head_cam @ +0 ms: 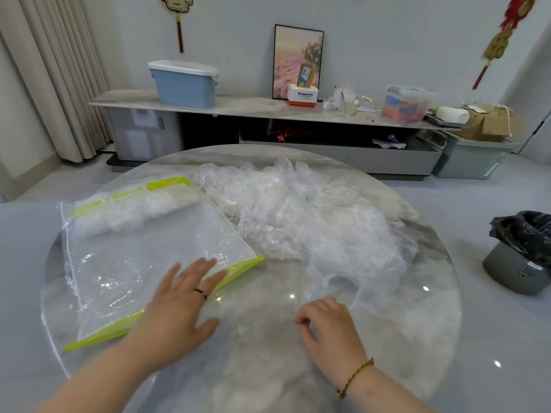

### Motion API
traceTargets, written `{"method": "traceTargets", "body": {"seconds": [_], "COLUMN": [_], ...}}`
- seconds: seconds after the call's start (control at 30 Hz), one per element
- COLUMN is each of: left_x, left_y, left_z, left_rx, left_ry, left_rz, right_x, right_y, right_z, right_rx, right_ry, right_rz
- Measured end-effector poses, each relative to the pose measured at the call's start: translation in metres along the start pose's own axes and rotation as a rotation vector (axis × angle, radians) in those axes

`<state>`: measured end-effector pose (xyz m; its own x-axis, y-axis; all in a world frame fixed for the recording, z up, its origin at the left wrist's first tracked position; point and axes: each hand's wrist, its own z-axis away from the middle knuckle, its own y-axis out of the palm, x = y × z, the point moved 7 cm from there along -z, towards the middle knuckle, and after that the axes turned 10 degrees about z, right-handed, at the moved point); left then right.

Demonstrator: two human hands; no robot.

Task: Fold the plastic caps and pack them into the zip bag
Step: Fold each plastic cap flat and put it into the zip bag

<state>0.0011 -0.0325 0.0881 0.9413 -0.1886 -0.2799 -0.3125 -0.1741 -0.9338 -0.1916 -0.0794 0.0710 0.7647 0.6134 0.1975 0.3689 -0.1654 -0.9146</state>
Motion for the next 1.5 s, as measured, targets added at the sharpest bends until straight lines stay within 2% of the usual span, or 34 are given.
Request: {"method": "traceTargets", "body": {"seconds": [0.13,0.23,0.4,0.53,0.73,0.87,0.97,1.0,1.07,1.13,1.23,1.3,1.4,1.5], "left_x": [-0.058,-0.079,-0.088,-0.090,-0.085,-0.069,-0.056,-0.057,-0.059,-0.067,-0.063,-0.063,-0.070,-0.073], "left_y": [0.028,0.054,0.073,0.076,0.070,0.034,0.030,0.027,0.025,0.022,0.031,0.042,0.059,0.068], "left_z": [0.001,0.001,-0.011,-0.026,-0.031,-0.032,-0.010,-0.004,0.011,0.015,0.014,0.010,0.002,-0.004], "left_rx": [0.073,0.164,0.221,0.125,0.079,0.083,0.213,0.226,0.225,0.211,0.187,0.215,0.245,0.186], "left_ry": [0.236,0.316,0.256,0.269,0.263,0.098,0.016,0.009,0.002,0.125,0.268,0.301,0.323,0.316], "left_rz": [0.081,0.097,0.098,0.021,-0.110,-0.133,-0.033,-0.014,0.208,0.331,0.203,0.079,0.023,0.024], "right_x": [0.016,-0.005,-0.041,-0.037,-0.036,-0.025,-0.002,0.003,0.016,0.016,-0.004,-0.010,-0.021,-0.025], "right_y": [-0.006,-0.016,-0.013,-0.017,-0.010,-0.005,-0.003,-0.001,0.003,0.005,0.010,0.011,0.015,0.012], "right_z": [0.020,0.023,0.028,0.030,0.031,0.028,0.030,0.031,0.033,0.035,0.037,0.043,0.047,0.052], "right_rx": [0.028,0.022,0.191,0.148,0.295,0.365,0.245,0.157,0.083,0.051,0.105,0.165,0.249,0.226], "right_ry": [-0.129,-0.058,0.073,0.021,0.053,0.040,-0.005,-0.054,-0.153,-0.184,-0.093,-0.080,-0.030,-0.007], "right_rz": [-0.111,-0.126,0.033,0.220,0.299,0.243,0.186,0.175,0.169,0.194,0.138,0.065,-0.072,-0.196]}}
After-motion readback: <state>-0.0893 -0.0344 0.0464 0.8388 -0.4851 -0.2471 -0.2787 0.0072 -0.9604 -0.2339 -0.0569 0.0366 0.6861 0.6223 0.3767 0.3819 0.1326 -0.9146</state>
